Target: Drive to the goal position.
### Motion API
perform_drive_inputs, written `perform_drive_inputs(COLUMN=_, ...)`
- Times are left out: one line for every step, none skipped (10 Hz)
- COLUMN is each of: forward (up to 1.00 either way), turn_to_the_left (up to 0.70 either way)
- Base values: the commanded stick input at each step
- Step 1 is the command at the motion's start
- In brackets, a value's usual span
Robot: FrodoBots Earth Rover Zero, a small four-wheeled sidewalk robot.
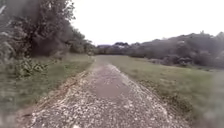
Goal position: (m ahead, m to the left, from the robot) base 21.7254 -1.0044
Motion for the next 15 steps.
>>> perform_drive_inputs(forward=0.7, turn_to_the_left=0.0)
perform_drive_inputs(forward=0.7, turn_to_the_left=0.0)
perform_drive_inputs(forward=0.7, turn_to_the_left=0.0)
perform_drive_inputs(forward=0.7, turn_to_the_left=0.0)
perform_drive_inputs(forward=0.7, turn_to_the_left=0.0)
perform_drive_inputs(forward=0.7, turn_to_the_left=0.0)
perform_drive_inputs(forward=0.7, turn_to_the_left=0.0)
perform_drive_inputs(forward=0.7, turn_to_the_left=0.0)
perform_drive_inputs(forward=0.7, turn_to_the_left=0.0)
perform_drive_inputs(forward=0.7, turn_to_the_left=0.0)
perform_drive_inputs(forward=0.7, turn_to_the_left=0.0)
perform_drive_inputs(forward=0.7, turn_to_the_left=0.0)
perform_drive_inputs(forward=0.7, turn_to_the_left=0.0)
perform_drive_inputs(forward=0.7, turn_to_the_left=0.0)
perform_drive_inputs(forward=0.7, turn_to_the_left=0.0)
